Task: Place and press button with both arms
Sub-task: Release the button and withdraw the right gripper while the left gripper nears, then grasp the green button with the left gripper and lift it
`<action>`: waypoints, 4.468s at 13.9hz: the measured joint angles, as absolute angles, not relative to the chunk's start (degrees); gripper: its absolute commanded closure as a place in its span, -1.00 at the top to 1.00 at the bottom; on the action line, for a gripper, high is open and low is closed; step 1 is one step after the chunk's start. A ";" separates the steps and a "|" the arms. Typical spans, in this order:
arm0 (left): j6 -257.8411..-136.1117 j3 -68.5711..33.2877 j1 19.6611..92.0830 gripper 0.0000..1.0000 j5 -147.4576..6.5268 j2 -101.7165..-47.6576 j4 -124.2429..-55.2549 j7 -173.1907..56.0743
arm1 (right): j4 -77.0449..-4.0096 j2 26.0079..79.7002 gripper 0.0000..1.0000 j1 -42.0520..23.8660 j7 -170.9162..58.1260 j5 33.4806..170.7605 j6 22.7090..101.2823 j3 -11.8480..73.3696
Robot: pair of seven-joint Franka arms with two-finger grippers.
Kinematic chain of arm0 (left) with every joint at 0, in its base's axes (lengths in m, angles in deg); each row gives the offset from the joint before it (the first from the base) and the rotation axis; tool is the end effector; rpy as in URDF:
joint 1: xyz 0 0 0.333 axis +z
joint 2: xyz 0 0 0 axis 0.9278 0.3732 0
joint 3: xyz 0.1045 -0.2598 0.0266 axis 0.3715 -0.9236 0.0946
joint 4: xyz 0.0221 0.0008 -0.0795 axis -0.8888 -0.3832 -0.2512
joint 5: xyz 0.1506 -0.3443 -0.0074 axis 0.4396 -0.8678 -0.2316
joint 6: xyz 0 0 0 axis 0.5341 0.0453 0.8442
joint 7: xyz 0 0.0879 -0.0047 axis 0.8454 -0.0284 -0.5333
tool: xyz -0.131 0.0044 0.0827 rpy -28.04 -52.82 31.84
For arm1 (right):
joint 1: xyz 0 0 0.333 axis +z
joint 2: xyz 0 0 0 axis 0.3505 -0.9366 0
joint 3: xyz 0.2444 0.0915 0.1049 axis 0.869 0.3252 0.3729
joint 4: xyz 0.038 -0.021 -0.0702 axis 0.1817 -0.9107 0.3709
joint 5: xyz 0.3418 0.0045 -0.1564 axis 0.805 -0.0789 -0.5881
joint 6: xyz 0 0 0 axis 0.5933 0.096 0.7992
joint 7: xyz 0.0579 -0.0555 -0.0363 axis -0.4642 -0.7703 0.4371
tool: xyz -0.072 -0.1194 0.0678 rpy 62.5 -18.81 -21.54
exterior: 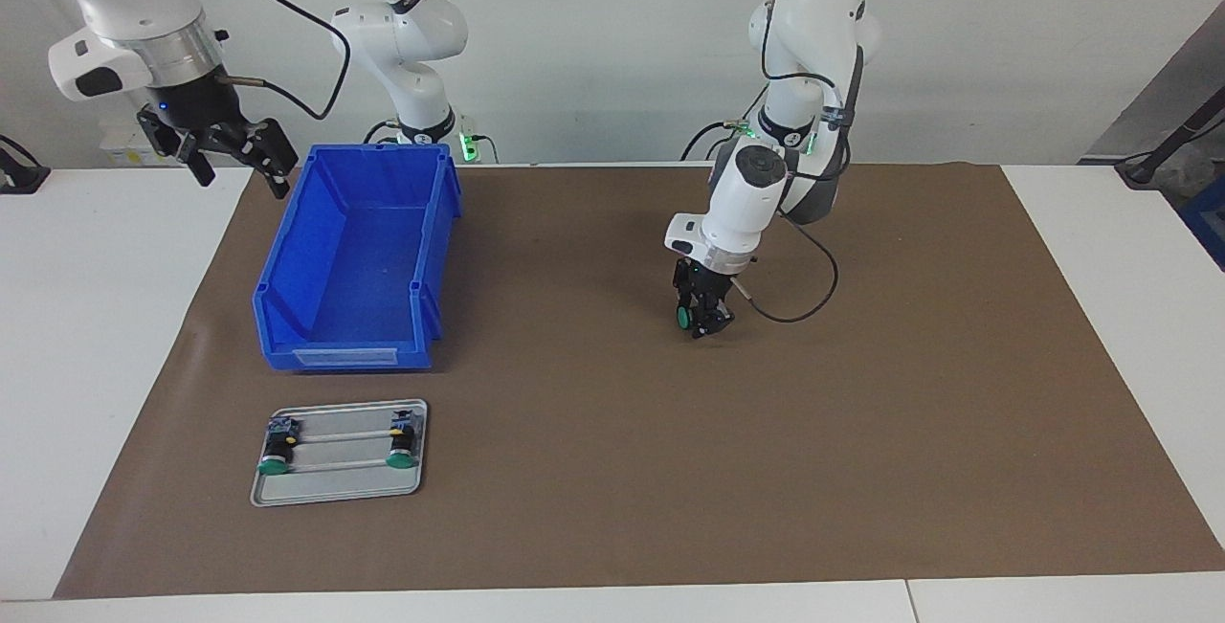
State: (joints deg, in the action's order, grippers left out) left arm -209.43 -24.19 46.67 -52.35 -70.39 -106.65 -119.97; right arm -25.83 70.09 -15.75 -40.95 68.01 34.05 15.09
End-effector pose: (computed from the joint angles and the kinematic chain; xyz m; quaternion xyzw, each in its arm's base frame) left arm 0.4808 -0.2906 0.2216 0.8116 -0.5743 0.0982 0.0428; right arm 0.5273 -0.0449 0.5687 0.9946 -0.0974 0.0225 0.0274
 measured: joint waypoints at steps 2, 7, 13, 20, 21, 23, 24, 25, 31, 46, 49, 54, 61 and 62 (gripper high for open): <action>-209.46 -24.19 46.65 0.29 -52.35 -70.41 -106.68 -120.47 | -25.95 70.22 0.99 -15.75 -41.07 68.01 33.68 15.09; -209.46 -24.06 46.61 0.98 -52.34 -70.39 -107.57 -120.70 | -26.55 69.64 0.99 -15.10 -43.26 67.94 32.51 15.52; -209.64 -24.07 46.58 0.52 -52.34 -70.44 -108.14 -120.73 | -27.10 69.29 0.99 -14.21 -43.27 68.02 32.30 15.64; -209.70 -23.73 46.59 -1.00 -52.35 -71.17 -108.25 -120.97 | -27.53 69.32 0.99 -14.32 -43.27 68.02 32.20 15.63; -209.70 -23.73 46.59 -1.00 -52.35 -71.16 -108.21 -120.97 | -27.53 69.34 0.99 -14.40 -43.27 68.02 32.20 15.62; -209.70 -23.70 46.59 -1.00 -52.35 -71.14 -108.16 -120.97 | -27.53 69.35 0.99 -14.36 -43.27 68.02 32.20 15.63; -209.70 -23.57 46.63 -1.00 -52.35 -71.13 -108.04 -120.97 | -27.53 69.35 0.99 -14.27 -43.27 68.02 32.20 15.63; -209.75 -23.36 46.79 -1.00 -52.35 -71.11 -107.72 -120.97 | -27.53 69.35 0.99 -14.21 -43.27 68.02 32.20 15.63; -209.78 -23.16 50.52 -1.00 -54.48 -71.07 -104.09 -121.39 | -27.53 69.35 0.99 -14.20 -43.27 68.02 32.20 15.63; -204.15 -23.63 56.38 -1.00 -66.74 -71.32 -98.56 -132.83 | -27.53 69.35 0.99 -14.20 -43.27 68.02 32.20 15.63; -191.81 -23.45 59.87 -1.00 -72.04 -72.17 -94.15 -138.67 | -27.53 69.35 0.99 -14.20 -43.27 68.02 32.20 15.63; -186.07 -23.32 66.27 -1.00 -86.58 -72.84 -94.64 -154.40 | -27.53 69.35 0.99 -14.20 -43.27 68.02 32.20 15.63; -185.99 -23.30 71.07 -1.00 -113.11 -79.11 -111.26 -184.04 | -27.53 69.35 0.99 -14.20 -43.27 68.02 32.20 15.63; -185.99 -23.38 71.07 -1.00 -116.78 -79.72 -113.44 -187.37 | -27.53 69.35 0.99 -14.20 -43.27 68.02 32.20 15.63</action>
State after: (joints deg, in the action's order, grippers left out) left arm -185.99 -23.38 71.07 -116.78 -79.72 -113.44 -187.37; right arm -27.53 69.35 -14.20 -43.27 68.02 32.20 15.63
